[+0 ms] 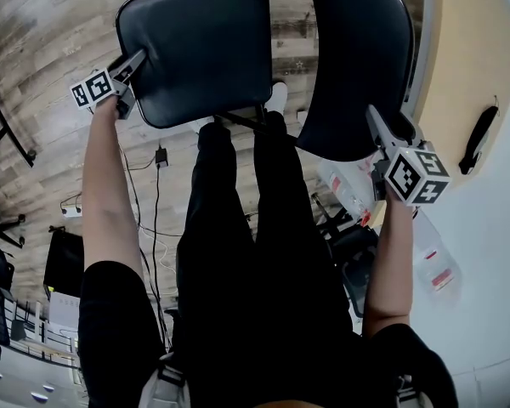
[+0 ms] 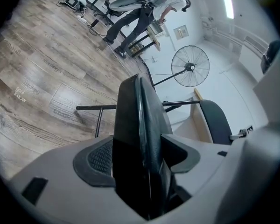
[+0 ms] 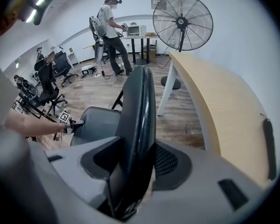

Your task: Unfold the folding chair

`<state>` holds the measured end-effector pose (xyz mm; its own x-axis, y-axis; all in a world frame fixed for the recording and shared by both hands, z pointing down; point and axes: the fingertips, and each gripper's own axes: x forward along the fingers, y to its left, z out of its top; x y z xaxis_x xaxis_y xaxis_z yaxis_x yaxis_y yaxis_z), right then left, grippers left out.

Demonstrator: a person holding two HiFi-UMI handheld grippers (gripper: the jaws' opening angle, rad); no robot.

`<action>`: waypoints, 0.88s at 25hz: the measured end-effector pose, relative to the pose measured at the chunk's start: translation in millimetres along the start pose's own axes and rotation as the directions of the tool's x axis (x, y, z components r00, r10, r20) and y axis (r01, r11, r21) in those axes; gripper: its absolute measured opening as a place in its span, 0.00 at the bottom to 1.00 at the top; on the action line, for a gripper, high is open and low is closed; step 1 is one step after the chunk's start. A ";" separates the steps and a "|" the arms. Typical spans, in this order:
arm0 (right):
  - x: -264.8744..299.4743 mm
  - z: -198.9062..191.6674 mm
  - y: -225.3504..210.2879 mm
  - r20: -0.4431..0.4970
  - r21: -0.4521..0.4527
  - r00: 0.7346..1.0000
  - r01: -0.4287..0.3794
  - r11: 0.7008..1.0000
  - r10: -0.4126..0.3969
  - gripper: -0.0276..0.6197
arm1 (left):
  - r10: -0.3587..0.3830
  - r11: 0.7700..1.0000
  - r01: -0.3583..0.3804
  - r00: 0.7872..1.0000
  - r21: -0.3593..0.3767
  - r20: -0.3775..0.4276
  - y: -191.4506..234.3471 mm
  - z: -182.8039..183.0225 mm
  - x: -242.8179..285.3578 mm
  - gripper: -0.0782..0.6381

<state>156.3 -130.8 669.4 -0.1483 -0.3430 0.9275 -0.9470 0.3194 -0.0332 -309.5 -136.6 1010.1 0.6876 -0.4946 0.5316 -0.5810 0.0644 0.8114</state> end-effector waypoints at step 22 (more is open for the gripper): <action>2.1 5.2 50.2 0.041 -0.049 0.999 -0.032 0.998 0.034 0.33 | 0.042 0.999 -0.040 0.997 -0.030 0.069 36.2 1.8 -12.0 0.54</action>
<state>107.0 -120.1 667.7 -0.1916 -0.3683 0.9097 -0.9268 0.3728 -0.0442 -339.7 -129.9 1032.6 0.6309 -0.5504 0.5468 -0.5944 0.1100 0.7966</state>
